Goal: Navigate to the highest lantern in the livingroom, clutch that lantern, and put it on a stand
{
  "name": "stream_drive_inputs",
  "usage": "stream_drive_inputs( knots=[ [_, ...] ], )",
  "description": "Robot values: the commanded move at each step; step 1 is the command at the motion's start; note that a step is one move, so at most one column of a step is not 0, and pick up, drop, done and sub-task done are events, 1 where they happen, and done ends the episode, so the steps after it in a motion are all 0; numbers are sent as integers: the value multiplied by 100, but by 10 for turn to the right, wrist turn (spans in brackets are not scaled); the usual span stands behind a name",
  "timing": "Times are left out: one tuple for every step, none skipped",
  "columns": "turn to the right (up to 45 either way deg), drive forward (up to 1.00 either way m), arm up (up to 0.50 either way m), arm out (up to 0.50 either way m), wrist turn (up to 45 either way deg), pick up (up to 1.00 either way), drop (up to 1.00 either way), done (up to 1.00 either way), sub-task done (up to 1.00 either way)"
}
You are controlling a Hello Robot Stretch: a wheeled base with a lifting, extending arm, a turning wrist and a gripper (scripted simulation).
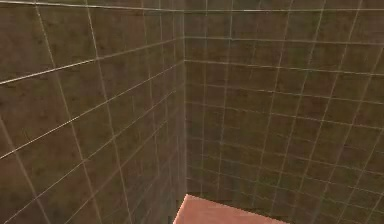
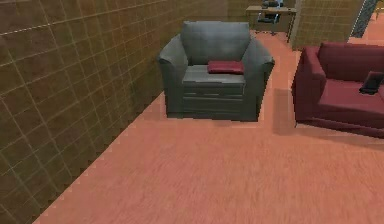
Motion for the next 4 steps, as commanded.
stream_drive_inputs(
  knots=[
    [450,0,0,0,0,0,0,0,0],
    [360,0,0,0,0,0,0,0,0],
    [0,5,0,0,0,0,0,0,0],
    [450,0,0,0,0,0,0,0,0]
  ],
)
